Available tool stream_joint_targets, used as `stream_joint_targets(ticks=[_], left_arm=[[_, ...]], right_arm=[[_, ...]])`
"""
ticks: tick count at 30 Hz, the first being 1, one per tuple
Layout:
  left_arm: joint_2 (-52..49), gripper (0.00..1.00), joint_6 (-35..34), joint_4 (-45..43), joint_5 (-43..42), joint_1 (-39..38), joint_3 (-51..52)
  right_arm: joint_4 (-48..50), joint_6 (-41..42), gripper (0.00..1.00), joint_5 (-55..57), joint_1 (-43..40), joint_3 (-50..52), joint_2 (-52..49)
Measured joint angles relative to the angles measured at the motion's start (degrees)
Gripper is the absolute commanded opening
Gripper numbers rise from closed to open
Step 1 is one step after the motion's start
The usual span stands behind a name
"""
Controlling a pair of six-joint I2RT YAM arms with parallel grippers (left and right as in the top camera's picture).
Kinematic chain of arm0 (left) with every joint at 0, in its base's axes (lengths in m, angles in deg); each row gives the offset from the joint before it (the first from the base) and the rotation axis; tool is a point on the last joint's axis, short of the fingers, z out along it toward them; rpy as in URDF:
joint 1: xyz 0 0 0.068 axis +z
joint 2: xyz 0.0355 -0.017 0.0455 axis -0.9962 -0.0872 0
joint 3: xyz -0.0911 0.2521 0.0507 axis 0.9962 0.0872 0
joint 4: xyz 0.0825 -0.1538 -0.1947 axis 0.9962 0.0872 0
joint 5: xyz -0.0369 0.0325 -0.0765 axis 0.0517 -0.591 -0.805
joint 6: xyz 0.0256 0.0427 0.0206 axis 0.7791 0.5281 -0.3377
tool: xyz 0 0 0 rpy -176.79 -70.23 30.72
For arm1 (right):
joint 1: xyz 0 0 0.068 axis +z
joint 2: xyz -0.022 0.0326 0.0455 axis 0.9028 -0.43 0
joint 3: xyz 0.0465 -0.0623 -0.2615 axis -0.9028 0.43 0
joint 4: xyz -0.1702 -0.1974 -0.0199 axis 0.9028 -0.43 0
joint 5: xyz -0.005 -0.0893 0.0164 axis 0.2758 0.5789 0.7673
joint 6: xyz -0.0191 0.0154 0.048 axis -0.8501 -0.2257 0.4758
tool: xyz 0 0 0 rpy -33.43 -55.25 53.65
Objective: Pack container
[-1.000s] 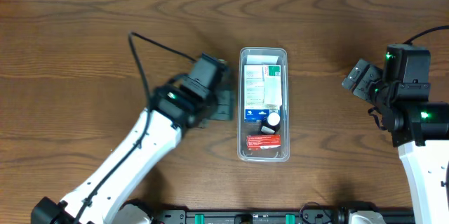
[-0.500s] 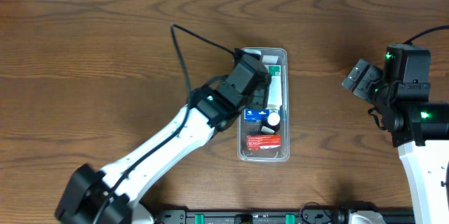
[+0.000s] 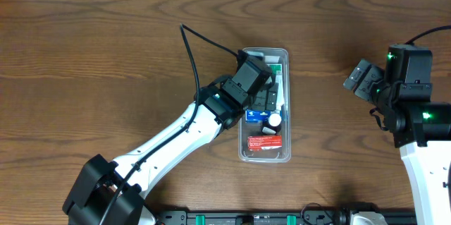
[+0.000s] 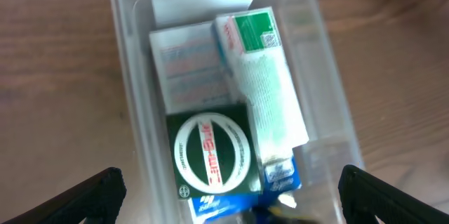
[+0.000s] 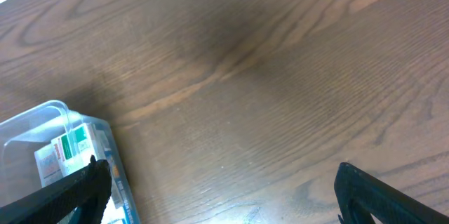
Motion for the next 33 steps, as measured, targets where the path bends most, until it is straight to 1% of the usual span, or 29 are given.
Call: stream_joint_targets(ticks=[6,12,15,18,22,29,33], left_arm=[[0.8,0.98,0.0,3.4,0.5,0.0,-2.4],[6.0,0.98,0.3,10.0,2.8,2.7,-3.4],[9.1,0.98,0.4,14.3,3.4,6.3,-3.6],[11.8,0.98,0.4,18.8,3.9,11.4,-3.7],[15.4,0.98,1.4,22.9,4.4,20.0,-3.7],[22.9,0.98,7.1,29.1,4.5,32.1,-3.7],[25.9,0.98,8.9,31.5,5.2,36.7,-3.7]], right_arm=[[0.0,0.0,0.99,0.0,0.0,0.0,0.0],[0.0,0.0,0.99,0.0,0.0,0.0,0.0],[0.0,0.0,0.99,0.0,0.0,0.0,0.0],[0.0,0.0,0.99,0.0,0.0,0.0,0.0],[0.0,0.0,0.99,0.0,0.0,0.0,0.0],[0.0,0.0,0.99,0.0,0.0,0.0,0.0],[0.0,0.0,0.99,0.0,0.0,0.0,0.0]])
